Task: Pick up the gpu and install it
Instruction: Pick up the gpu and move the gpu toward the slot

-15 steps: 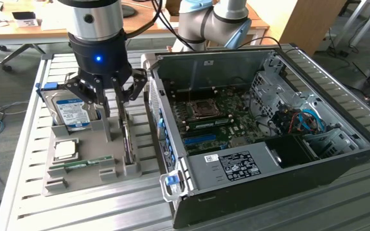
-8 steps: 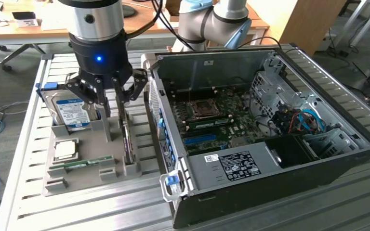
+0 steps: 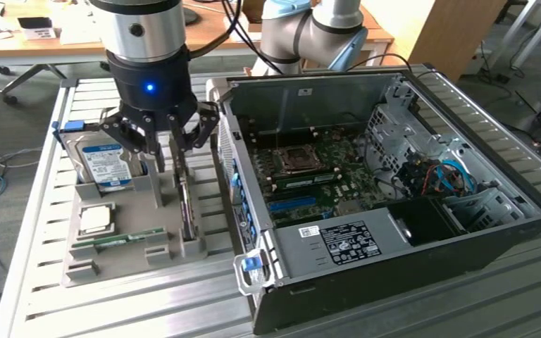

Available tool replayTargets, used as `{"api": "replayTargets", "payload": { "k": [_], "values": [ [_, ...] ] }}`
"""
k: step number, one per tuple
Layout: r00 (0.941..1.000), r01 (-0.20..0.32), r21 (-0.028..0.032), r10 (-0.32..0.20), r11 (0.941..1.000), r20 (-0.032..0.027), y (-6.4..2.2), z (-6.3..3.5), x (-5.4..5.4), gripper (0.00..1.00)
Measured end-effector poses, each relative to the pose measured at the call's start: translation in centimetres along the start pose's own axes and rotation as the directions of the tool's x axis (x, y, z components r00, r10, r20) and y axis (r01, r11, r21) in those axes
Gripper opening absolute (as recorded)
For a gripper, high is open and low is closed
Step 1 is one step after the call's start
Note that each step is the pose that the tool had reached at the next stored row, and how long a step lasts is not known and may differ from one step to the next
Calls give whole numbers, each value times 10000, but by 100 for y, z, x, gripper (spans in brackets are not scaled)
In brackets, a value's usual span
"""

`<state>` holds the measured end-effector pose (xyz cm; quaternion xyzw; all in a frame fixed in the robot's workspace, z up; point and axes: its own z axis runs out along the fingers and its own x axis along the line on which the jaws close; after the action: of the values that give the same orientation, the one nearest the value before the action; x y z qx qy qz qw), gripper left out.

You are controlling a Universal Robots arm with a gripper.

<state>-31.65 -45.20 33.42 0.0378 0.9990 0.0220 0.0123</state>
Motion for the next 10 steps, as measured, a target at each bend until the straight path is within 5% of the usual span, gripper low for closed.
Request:
{"api": "replayTargets", "payload": {
  "k": [10],
  "values": [
    [10000,1,0,-1,10000,0,-4,81,-3,36]
  ]
}}
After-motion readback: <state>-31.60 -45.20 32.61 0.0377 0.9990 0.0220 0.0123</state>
